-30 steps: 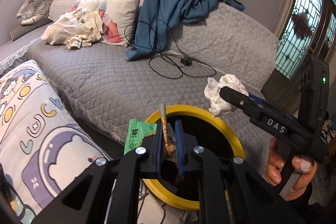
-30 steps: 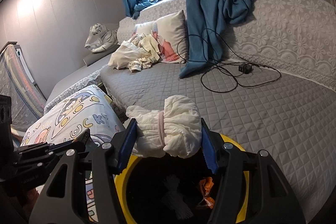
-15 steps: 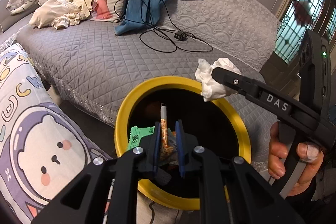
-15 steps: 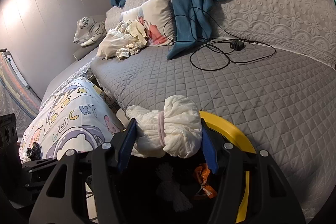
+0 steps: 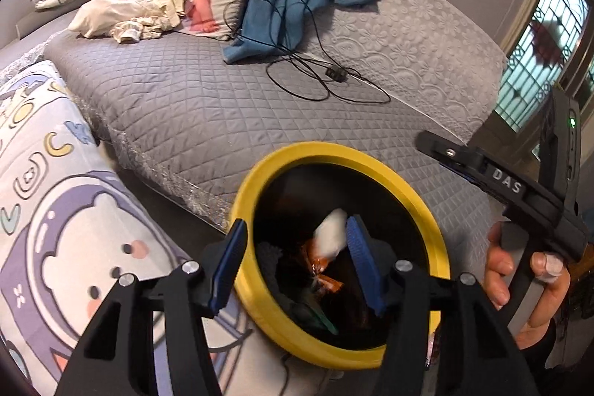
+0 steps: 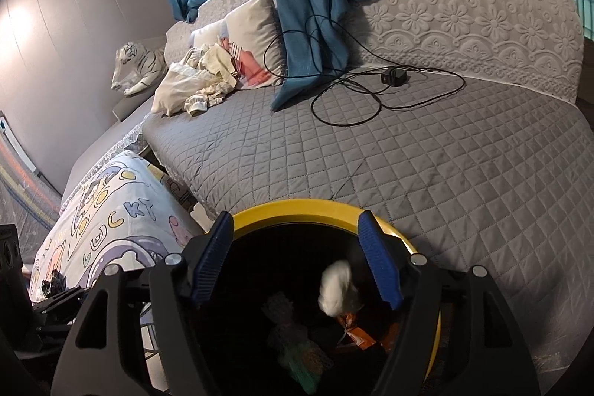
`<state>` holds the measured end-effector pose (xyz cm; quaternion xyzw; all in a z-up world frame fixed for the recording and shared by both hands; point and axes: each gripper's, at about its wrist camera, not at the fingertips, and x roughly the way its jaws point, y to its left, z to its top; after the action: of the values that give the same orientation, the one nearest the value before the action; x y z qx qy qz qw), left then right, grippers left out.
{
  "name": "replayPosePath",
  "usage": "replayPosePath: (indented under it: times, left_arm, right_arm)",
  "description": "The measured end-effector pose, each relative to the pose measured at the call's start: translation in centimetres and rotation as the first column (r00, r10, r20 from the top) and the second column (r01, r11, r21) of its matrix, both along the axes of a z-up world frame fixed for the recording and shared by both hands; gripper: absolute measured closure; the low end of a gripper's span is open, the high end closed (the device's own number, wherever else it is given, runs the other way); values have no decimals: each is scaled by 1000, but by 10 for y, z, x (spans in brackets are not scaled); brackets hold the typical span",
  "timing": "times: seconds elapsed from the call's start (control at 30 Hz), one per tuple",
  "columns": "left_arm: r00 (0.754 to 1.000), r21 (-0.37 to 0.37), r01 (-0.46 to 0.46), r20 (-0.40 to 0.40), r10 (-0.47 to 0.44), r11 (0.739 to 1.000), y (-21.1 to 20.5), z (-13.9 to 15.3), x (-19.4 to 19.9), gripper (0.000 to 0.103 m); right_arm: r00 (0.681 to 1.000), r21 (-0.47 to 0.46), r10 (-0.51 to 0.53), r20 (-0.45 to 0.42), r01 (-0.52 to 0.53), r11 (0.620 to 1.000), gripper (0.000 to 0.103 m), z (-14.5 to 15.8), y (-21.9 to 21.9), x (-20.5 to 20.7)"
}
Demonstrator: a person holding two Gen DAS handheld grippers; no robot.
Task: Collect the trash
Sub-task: 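Move both open tools back over the trash pile on the bed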
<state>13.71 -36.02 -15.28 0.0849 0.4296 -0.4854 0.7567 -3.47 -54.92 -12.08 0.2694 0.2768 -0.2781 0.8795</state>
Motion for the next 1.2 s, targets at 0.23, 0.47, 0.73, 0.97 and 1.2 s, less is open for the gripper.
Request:
replayPosePath:
  times: [0.23, 0.47, 0.73, 0.97, 1.2]
  left_arm:
    - [993, -29, -107, 45, 108, 994, 39, 19, 29, 44]
    - [969, -67, -220, 101, 226, 973, 96, 44, 59, 38]
    - [915, -71, -356, 174, 363, 932, 173, 62, 87, 34]
    - [866, -66, -468, 166, 472, 881, 244, 58, 104, 34]
    - [818, -61, -551, 159, 553, 832, 302, 46, 113, 34]
  right_arm:
    - [997, -33, 48, 61, -46, 998, 34, 17, 15, 4]
    - [984, -78, 151, 90, -144, 986, 33, 43, 49, 35]
    - [949, -122, 298, 105, -286, 951, 30, 67, 103, 85]
    - [904, -154, 419, 85, -404, 902, 30, 78, 157, 127]
    - [845, -165, 532, 48, -519, 839, 30, 77, 214, 164]
